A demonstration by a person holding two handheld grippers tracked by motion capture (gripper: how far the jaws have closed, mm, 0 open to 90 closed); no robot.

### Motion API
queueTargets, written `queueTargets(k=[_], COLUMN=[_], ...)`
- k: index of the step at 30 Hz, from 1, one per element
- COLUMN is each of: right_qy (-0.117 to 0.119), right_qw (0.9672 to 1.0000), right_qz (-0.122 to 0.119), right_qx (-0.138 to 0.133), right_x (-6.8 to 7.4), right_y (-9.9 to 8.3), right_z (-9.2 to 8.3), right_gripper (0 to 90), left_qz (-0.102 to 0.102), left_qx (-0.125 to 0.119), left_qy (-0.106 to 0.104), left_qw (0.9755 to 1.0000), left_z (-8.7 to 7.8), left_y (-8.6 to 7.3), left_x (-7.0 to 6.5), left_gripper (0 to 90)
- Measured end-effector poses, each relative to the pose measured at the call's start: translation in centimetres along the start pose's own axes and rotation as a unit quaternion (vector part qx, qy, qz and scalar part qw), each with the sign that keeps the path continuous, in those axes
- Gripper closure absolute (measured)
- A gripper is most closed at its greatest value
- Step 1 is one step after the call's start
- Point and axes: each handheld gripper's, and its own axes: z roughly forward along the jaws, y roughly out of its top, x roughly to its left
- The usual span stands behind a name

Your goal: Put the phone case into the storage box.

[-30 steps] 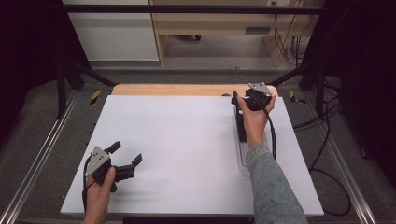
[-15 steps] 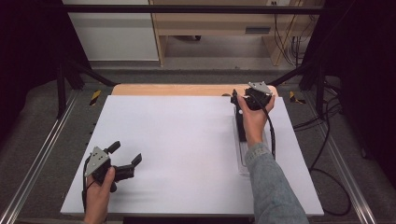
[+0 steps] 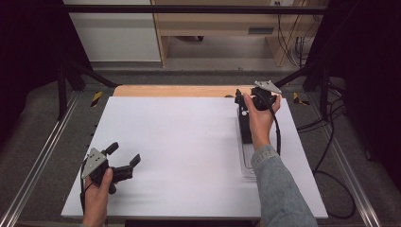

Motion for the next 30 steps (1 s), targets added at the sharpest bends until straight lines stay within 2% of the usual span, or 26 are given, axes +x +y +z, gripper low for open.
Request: queueTargets(k=[4, 6, 11, 14, 19, 24, 28, 30], right_qy=[0.010, 0.016, 0.031, 0.030, 0.031, 0.036, 0.041, 0.047], right_qw=[0.9999, 0.9998, 0.9995, 0.9992, 0.9995, 0.9993, 0.9991, 0.9988], right_qz=[0.002, -0.005, -0.011, -0.027, -0.006, 0.005, -0.012, -0.012], right_qx=[0.001, 0.004, 0.001, 0.006, 0.002, -0.005, -0.008, -0.009], right_x=[0.1, 0.2, 0.1, 0.0, 0.3, 0.7, 1.0, 0.9], right_y=[0.3, 0.3, 0.4, 0.4, 1.0, 1.9, 2.0, 2.0], right_z=[-0.4, -0.6, -1.1, -1.3, -2.3, -3.0, -3.5, -3.7], right_gripper=[3.9, 3.9, 3.9, 4.2, 4.1, 4.2, 4.2, 4.0], left_qz=[0.001, 0.004, 0.007, 0.007, 0.009, -0.003, 0.001, 0.003], left_qx=[0.000, 0.001, -0.001, -0.008, -0.013, -0.018, -0.012, -0.012], left_qy=[-0.005, -0.006, 0.005, 0.009, 0.011, 0.016, 0.019, 0.017], left_qw=[1.0000, 1.0000, 1.0000, 0.9999, 0.9998, 0.9997, 0.9997, 0.9998], left_z=[-0.5, -0.9, -1.8, -2.1, -2.3, -2.3, -2.2, -2.1], left_y=[0.0, 0.1, 0.0, 0.3, 0.3, 0.2, 0.1, 0.2], left_x=[0.4, 0.7, 1.7, 1.9, 1.9, 2.3, 2.3, 2.2], left_gripper=[1.4, 1.3, 1.3, 1.3, 1.3, 1.4, 1.3, 1.4])
